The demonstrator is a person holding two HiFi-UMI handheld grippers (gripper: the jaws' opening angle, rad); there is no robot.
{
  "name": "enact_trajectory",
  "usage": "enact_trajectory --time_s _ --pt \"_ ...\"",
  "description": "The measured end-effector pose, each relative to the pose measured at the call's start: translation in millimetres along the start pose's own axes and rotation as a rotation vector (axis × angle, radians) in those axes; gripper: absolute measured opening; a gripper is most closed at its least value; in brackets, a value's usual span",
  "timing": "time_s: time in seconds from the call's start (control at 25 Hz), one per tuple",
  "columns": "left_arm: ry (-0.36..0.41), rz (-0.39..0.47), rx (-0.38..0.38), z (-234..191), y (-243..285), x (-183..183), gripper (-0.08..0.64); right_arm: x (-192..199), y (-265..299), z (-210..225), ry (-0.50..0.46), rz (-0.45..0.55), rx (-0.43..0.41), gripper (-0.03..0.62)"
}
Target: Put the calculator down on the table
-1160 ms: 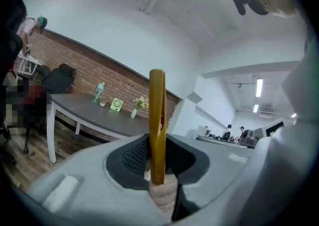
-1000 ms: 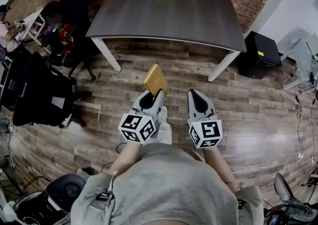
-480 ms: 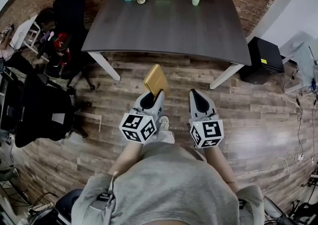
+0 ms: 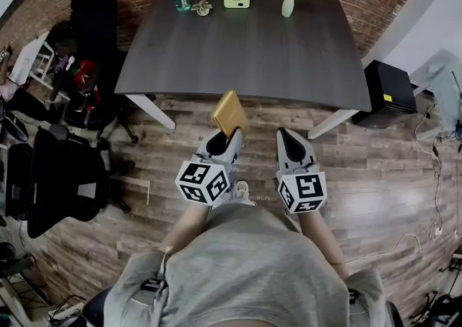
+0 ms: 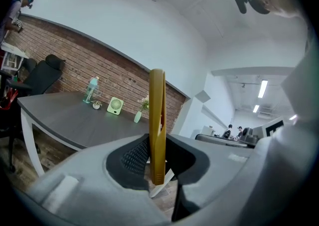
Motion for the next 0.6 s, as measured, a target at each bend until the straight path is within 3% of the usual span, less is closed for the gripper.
enact_trajectory --time_s 0.6 --pt "0.003 -0.015 0.005 -44.8 62.6 -34.9 0.087 1.0 82.3 25.1 -0.001 -0.012 -0.002 0.003"
Point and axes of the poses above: the fingertips, and each gripper's own axes: y forward along the fingers, z to its right, x out of its underside, the point moved 6 cm from there along -y, backward along the fingers, and after that the axes turned 14 degrees about -y, right-handed, at the moved point
